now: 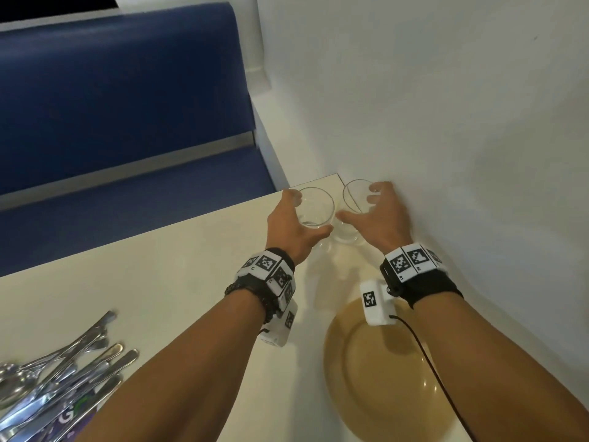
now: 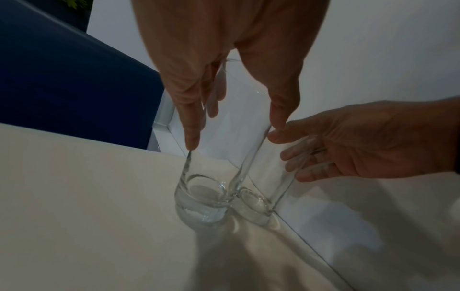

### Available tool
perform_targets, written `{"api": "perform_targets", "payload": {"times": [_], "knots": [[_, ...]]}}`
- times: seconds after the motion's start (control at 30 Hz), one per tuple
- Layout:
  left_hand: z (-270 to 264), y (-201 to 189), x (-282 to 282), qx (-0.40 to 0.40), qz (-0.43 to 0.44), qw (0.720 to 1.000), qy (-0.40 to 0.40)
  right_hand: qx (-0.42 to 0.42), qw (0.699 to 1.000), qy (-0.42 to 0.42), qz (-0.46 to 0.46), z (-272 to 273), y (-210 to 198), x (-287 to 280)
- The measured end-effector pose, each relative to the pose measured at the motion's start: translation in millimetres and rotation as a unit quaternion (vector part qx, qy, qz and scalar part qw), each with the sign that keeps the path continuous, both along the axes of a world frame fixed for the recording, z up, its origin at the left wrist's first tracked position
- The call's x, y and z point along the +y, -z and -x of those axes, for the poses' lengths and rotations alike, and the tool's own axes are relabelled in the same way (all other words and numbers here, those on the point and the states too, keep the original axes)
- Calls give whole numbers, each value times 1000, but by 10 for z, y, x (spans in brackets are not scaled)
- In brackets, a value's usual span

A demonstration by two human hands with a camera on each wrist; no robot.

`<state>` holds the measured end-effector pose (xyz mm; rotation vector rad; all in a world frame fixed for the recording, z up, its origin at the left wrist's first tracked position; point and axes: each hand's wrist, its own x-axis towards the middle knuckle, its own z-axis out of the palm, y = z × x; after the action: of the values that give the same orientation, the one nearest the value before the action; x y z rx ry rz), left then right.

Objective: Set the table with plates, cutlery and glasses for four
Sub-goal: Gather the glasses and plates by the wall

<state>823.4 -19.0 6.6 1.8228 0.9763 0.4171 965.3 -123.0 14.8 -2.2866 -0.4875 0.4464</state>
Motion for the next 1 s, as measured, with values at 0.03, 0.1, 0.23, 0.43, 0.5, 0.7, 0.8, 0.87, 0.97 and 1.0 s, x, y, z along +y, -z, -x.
{"api": "perform_targets", "payload": {"times": [0.03,0.1,0.23,0.43,0.5,0.7,0.8,0.87,0.97,1.0], "knots": [[-9,17,-11,3,2,1000,2,5,1000,-8,7,-13,-11,-11],[-23,43,-30,7,3,1000,6,10,999,-25,26,-32,-22,-26],[-53,34,-36,14,4,1000,8,15,998,-37,41,-38,-26,-30],[-62,-57,15,57,27,997,39,10,994,-64,93,-45,-143,-74],[-28,-103,34,68,39,996,49,1,991,-72,112,-22,-241,-129],[567,-601,-24,36,-68,997,26,-116,990,-55,54,323,-736,-384],[1247,-887,-157,-12,-104,994,40,-146,983,-103,-35,912,-1060,-355],[1816,-948,-266,23,-101,992,77,-113,976,-178,-47,1469,-1112,-224],[2816,-891,-395,72,-79,992,63,-25,946,-324,-19,2398,-890,36],[3177,-873,-409,85,-79,992,41,9,930,-367,5,2717,-782,138]]}}
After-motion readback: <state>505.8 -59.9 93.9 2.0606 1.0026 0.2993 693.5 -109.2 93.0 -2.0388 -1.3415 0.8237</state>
